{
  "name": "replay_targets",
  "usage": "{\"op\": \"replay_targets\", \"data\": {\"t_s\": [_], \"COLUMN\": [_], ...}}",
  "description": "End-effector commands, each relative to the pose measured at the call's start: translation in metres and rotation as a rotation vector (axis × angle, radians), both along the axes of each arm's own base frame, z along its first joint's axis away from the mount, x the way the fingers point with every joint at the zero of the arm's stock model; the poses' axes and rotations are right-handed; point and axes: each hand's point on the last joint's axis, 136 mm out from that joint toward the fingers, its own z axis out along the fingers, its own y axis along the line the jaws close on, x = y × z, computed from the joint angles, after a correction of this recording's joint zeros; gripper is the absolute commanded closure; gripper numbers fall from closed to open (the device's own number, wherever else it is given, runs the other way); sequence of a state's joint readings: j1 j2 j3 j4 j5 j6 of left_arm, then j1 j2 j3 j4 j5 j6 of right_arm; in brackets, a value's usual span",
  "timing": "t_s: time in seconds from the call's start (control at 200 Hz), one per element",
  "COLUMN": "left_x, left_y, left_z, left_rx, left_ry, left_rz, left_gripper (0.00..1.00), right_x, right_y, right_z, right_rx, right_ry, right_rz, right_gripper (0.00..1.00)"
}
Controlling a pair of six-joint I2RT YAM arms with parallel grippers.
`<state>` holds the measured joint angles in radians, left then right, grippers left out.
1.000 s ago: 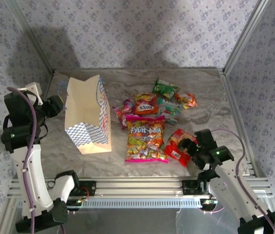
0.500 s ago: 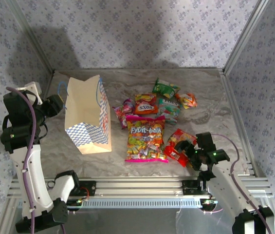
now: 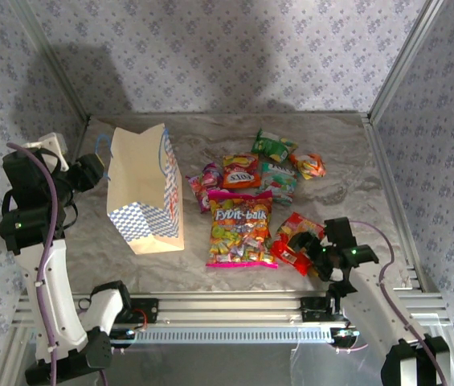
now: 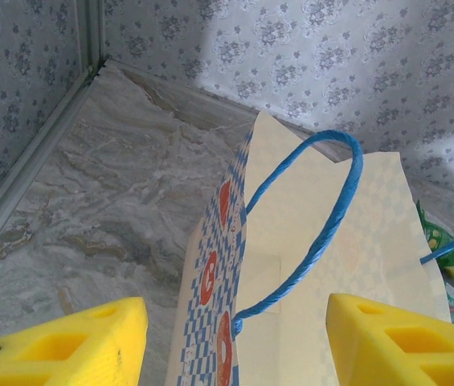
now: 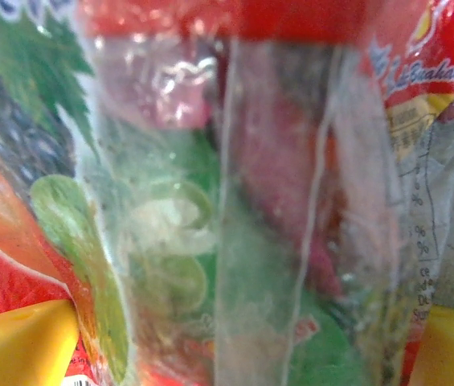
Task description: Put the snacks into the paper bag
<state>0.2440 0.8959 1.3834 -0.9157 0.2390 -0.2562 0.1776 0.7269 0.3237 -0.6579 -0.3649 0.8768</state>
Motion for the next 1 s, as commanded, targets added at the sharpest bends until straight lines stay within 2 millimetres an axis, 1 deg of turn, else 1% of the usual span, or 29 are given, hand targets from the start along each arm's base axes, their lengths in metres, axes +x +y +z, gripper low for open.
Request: {"op": "replay_targets", "data": {"t_s": [0.0,0.1,0.18,0.31,0.635,0.745,0.84,0.999], "left_x": [-0.001,-0.001,-0.002,-0.002,-0.003,-0.004,-0.004,-0.004], "left_y": [-0.006,-0.005,-0.006,-0.006,-0.009,-0.009,-0.009,-0.009], "left_z": [0.016,0.016,0.015,0.013,0.016,0.016,0.016,0.016], "left_rx": [-0.007,-0.005,-0.007,-0.007,-0.009,-0.003,-0.001,-0.002], "left_ry": [-0.047,-0.044,-0.043,-0.034,-0.035,-0.032,-0.030,-0.029], "left_rz": [-0.019,-0.018,-0.018,-0.021,-0.034,-0.034,-0.032,-0.034], "left_gripper": [0.39,0.40,0.39,0.39,0.40,0.40,0.40,0.40], "right_x": [0.027,0.030,0.030,0.029,0.045,0.048,0.051,0.058], "right_y": [0.009,0.009,0.008,0.008,0.009,0.007,0.008,0.008], "right_z": [0.013,0.015,0.012,0.010,0.019,0.018,0.016,0.020], "right_rx": [0.022,0.018,0.011,0.024,0.072,0.056,0.057,0.055], "right_ry": [-0.120,-0.115,-0.101,-0.088,-0.103,-0.093,-0.083,-0.091], "right_rz": [0.057,0.066,0.059,0.041,-0.033,-0.032,-0.034,-0.036], "right_gripper": [0.00,0.00,0.00,0.04,0.05,0.10,0.17,0.28]}}
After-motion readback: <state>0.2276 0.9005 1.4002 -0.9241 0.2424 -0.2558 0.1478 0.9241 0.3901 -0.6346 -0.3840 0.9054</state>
